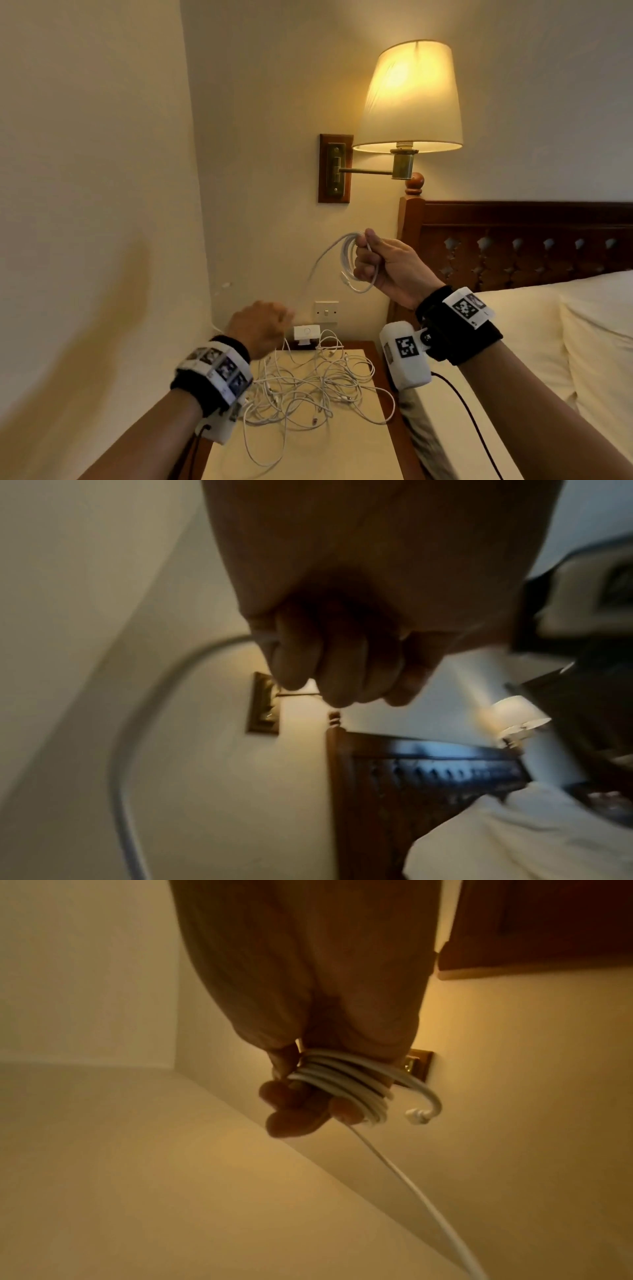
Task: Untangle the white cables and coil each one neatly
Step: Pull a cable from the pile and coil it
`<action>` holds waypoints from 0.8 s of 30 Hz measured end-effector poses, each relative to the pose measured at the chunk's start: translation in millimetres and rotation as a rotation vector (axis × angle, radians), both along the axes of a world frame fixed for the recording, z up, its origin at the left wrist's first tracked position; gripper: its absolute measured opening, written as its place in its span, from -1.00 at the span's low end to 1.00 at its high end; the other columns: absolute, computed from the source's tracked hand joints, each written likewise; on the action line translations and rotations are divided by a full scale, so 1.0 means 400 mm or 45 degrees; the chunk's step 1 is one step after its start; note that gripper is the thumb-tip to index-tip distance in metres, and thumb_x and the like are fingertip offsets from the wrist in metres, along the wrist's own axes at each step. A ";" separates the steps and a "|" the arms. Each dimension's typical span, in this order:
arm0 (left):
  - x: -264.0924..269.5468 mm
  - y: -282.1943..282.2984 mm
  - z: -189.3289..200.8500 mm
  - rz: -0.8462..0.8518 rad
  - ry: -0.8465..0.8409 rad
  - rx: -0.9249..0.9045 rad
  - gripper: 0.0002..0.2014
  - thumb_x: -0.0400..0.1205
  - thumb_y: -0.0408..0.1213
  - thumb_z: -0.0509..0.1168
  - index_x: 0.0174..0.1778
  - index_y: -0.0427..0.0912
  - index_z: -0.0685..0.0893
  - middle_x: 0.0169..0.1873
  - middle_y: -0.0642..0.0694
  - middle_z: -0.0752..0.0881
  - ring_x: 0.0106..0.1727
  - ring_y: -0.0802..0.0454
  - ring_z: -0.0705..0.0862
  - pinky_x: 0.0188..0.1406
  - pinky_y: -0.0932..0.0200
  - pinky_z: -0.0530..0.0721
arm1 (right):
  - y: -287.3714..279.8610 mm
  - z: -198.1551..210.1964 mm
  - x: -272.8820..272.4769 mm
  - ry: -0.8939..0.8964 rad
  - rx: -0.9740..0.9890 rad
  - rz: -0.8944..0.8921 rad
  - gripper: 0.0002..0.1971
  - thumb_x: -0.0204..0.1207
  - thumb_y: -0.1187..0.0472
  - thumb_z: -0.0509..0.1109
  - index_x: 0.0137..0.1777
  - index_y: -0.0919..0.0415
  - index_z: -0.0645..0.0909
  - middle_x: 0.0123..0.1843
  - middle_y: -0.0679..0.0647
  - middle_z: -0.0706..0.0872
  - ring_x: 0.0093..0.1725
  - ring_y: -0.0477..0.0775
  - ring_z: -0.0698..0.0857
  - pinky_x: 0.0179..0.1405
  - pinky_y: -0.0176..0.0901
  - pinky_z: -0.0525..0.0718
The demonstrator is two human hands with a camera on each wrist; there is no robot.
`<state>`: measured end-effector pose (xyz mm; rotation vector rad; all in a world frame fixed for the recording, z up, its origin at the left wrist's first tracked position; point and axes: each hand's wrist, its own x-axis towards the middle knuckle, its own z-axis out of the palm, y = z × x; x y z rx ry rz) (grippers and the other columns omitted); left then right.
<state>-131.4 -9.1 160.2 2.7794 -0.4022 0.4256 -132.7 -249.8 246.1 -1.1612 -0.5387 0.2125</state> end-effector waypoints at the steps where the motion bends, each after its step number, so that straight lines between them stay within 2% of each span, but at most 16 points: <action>1: -0.026 -0.032 0.008 -0.077 -0.017 0.130 -0.59 0.78 0.00 0.00 -0.35 -0.05 0.47 -0.42 0.03 0.52 -0.38 0.07 0.50 -0.30 0.17 0.48 | 0.005 -0.002 0.004 -0.037 -0.054 -0.053 -0.67 0.78 0.08 0.03 -0.10 0.22 0.50 -0.43 0.01 0.44 -0.44 -0.03 0.52 -0.34 -0.21 0.53; 3: -0.082 -0.087 0.045 -0.341 -0.109 0.237 -0.58 0.78 0.02 0.00 -0.38 -0.05 0.39 -0.51 0.08 0.44 -0.50 0.17 0.39 -0.39 0.20 0.37 | 0.018 -0.008 0.007 -0.145 -0.173 -0.146 -0.69 0.77 0.10 0.05 -0.10 0.24 0.49 -0.39 0.08 0.53 -0.40 0.02 0.60 -0.27 -0.14 0.57; 5: -0.113 -0.113 0.088 -0.549 -0.232 0.279 -0.66 0.77 0.01 0.03 -0.28 -0.01 0.47 -0.53 0.12 0.42 -0.50 0.13 0.40 -0.38 0.18 0.38 | 0.031 -0.018 0.009 -0.223 -0.260 -0.180 -0.70 0.77 0.12 0.06 -0.11 0.26 0.49 -0.38 0.13 0.57 -0.38 0.06 0.64 -0.21 -0.05 0.55; 7: -0.116 -0.123 0.123 -0.672 -0.417 0.235 -0.70 0.75 0.01 0.06 -0.18 0.00 0.58 -0.51 0.16 0.42 -0.53 0.15 0.38 -0.45 0.22 0.36 | 0.039 -0.031 0.013 -0.269 -0.337 -0.176 -0.68 0.77 0.10 0.08 -0.11 0.26 0.50 -0.35 0.15 0.60 -0.35 0.08 0.66 -0.15 0.00 0.56; 9: -0.105 -0.124 0.142 -0.720 -0.641 0.145 -0.71 0.74 -0.01 0.08 -0.16 -0.03 0.61 -0.52 0.17 0.43 -0.59 0.20 0.34 -0.56 0.34 0.32 | 0.041 -0.041 0.014 -0.287 -0.421 -0.189 -0.66 0.75 0.05 0.10 -0.10 0.25 0.56 -0.32 0.13 0.62 -0.35 0.03 0.61 -0.19 -0.08 0.56; 11: -0.089 -0.119 0.150 -0.688 -0.832 0.101 -0.71 0.74 -0.03 0.08 -0.17 -0.05 0.61 -0.54 0.12 0.51 -0.61 0.22 0.35 -0.60 0.41 0.31 | 0.041 -0.046 0.011 -0.304 -0.489 -0.201 -0.62 0.74 0.01 0.12 -0.06 0.29 0.62 -0.30 0.15 0.62 -0.36 -0.01 0.59 -0.30 -0.18 0.57; 14: -0.068 -0.105 0.160 -0.556 -0.991 0.040 -0.64 0.76 0.01 0.01 -0.14 -0.06 0.62 -0.51 0.08 0.61 -0.60 0.18 0.45 -0.58 0.40 0.34 | 0.048 -0.046 0.000 -0.337 -0.490 -0.119 -0.45 0.64 -0.05 0.16 0.09 0.55 0.56 -0.30 0.29 0.58 -0.39 0.08 0.60 -0.33 -0.16 0.64; 16: -0.057 -0.097 0.161 -0.454 -1.023 -0.004 -0.53 0.78 0.09 -0.09 -0.12 -0.06 0.65 -0.49 0.09 0.63 -0.58 0.15 0.51 -0.60 0.32 0.42 | 0.056 -0.045 -0.012 -0.310 -0.458 -0.051 -0.51 0.59 -0.07 0.16 0.04 0.45 0.55 -0.43 0.16 0.52 -0.48 0.03 0.55 -0.33 -0.13 0.60; 19: -0.043 -0.088 0.150 -0.358 -1.056 -0.072 -0.47 0.77 0.13 -0.16 -0.12 -0.05 0.66 -0.48 0.09 0.65 -0.55 0.14 0.53 -0.60 0.26 0.49 | 0.065 -0.045 -0.022 -0.235 -0.376 0.012 -0.63 0.71 -0.01 0.07 -0.12 0.27 0.51 -0.53 0.02 0.43 -0.56 -0.02 0.44 -0.32 -0.13 0.54; 24: -0.030 -0.090 0.129 -0.257 -1.040 -0.202 -0.64 0.73 0.05 0.03 -0.14 -0.06 0.62 -0.51 0.19 0.51 -0.55 0.23 0.40 -0.52 0.47 0.21 | 0.069 -0.038 -0.023 -0.119 -0.324 0.051 -0.61 0.79 0.05 -0.01 -0.12 0.21 0.52 -0.55 -0.03 0.37 -0.56 -0.06 0.39 -0.36 -0.19 0.48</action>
